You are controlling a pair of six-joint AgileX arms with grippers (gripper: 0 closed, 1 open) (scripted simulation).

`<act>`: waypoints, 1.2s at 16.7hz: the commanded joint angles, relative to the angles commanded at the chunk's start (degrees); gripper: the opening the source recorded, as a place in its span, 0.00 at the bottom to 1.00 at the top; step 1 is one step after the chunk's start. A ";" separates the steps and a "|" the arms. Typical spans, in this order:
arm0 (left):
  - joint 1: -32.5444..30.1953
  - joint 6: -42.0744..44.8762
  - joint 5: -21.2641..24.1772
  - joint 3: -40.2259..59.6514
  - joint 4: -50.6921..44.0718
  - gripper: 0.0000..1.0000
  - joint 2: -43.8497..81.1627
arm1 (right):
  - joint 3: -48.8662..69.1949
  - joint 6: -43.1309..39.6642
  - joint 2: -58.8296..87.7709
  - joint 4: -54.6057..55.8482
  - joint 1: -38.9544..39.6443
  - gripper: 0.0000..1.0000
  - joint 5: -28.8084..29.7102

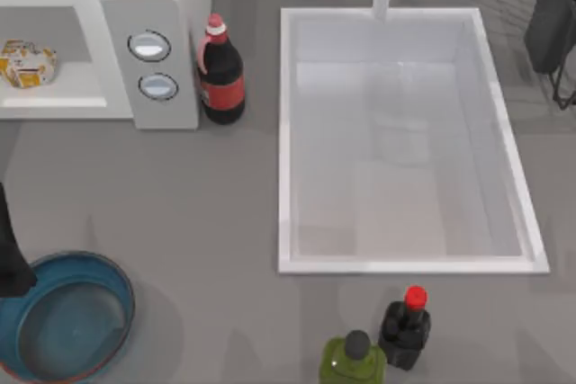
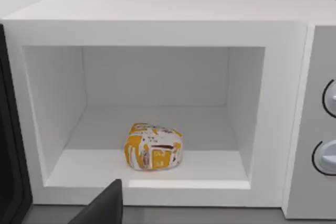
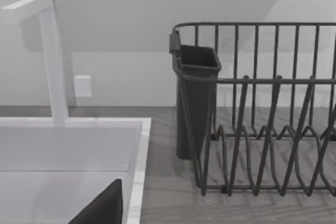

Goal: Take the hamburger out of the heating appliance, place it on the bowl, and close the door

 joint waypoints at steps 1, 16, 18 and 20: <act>0.00 0.00 0.00 0.00 0.00 1.00 0.00 | 0.00 0.00 0.00 0.00 0.00 1.00 0.00; 0.76 0.39 0.98 6.22 6.93 1.00 15.33 | 0.00 0.00 0.00 0.00 0.00 1.00 0.00; 1.18 0.60 1.53 9.69 10.78 1.00 23.88 | 0.00 0.00 0.00 0.00 0.00 1.00 0.00; 1.67 0.85 2.16 13.72 15.26 1.00 33.80 | 0.00 0.00 0.00 0.00 0.00 1.00 0.00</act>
